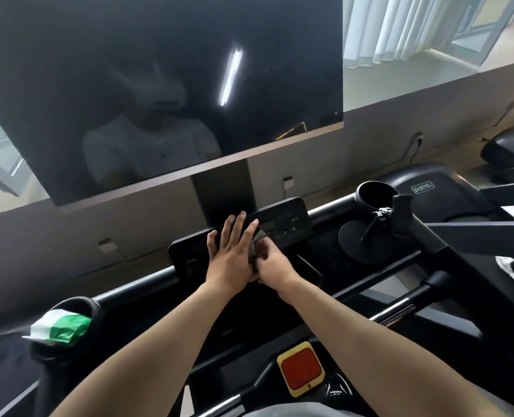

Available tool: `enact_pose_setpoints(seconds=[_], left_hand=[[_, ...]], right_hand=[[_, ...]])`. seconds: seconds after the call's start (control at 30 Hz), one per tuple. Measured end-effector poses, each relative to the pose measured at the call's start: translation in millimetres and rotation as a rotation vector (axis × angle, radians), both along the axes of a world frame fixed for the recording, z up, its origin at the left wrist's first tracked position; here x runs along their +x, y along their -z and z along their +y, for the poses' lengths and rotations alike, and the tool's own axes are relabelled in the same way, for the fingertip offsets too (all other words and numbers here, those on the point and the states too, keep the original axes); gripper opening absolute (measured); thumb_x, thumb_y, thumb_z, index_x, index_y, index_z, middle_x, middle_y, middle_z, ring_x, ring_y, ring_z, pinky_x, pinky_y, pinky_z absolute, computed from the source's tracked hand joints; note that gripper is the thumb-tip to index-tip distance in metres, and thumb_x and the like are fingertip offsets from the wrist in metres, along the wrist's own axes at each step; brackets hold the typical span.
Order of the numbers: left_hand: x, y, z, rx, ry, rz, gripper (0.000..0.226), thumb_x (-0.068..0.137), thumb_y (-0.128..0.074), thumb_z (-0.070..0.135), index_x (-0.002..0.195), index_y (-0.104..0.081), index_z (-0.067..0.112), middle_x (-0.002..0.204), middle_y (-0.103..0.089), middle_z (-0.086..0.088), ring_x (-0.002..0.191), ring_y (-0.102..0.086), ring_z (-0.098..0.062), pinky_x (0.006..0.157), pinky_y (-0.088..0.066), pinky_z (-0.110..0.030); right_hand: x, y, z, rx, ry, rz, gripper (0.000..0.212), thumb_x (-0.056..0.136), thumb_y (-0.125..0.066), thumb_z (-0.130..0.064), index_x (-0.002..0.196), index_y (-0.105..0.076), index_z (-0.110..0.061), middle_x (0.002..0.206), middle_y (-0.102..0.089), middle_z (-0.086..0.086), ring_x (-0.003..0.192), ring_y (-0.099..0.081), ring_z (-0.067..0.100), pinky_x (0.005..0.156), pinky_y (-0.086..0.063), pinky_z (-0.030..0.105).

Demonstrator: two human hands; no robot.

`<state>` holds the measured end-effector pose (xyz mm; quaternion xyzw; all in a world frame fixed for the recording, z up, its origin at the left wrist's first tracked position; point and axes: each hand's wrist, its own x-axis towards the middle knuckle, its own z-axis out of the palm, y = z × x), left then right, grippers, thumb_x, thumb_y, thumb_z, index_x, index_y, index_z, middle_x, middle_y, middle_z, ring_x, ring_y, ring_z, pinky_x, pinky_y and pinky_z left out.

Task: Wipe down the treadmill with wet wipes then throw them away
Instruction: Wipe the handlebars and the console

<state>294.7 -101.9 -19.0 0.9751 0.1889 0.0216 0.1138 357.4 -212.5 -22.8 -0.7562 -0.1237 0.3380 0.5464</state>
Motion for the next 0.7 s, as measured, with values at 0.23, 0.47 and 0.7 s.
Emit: enact_pose_setpoints(seconds=[0.23,0.47,0.7], left_hand=[[0,1,0,-0.001,0.003,-0.029,0.084,0.092,-0.058,0.035,0.160,-0.008,0.039,0.168,0.015,0.011,0.152,0.021,-0.010,0.119,0.014,-0.042],[0,3,-2,-0.015,-0.019,-0.050,0.092,0.086,-0.063,0.030,0.160,-0.009,0.038,0.168,0.011,0.011,0.153,0.019,-0.009,0.119,0.013,-0.042],[-18,-2,10,0.014,-0.160,-0.082,0.100,0.084,-0.067,0.050,0.160,-0.003,0.040,0.170,0.005,0.008,0.154,0.017,-0.016,0.115,0.017,-0.050]], right_hand=[[32,1,-22,0.027,0.217,-0.058,0.042,0.098,-0.044,-0.010,0.093,-0.052,-0.052,0.112,-0.066,0.004,0.096,-0.068,0.022,0.079,-0.062,0.041],[18,-2,-9,-0.005,0.193,-0.047,0.028,0.098,-0.043,-0.007,0.110,-0.049,-0.031,0.112,-0.060,0.003,0.086,-0.067,0.020,0.068,-0.064,0.041],[-2,4,1,0.033,-0.002,-0.058,0.029,0.093,-0.045,-0.009,0.097,-0.061,-0.032,0.104,-0.069,0.006,0.085,-0.072,0.022,0.069,-0.064,0.039]])
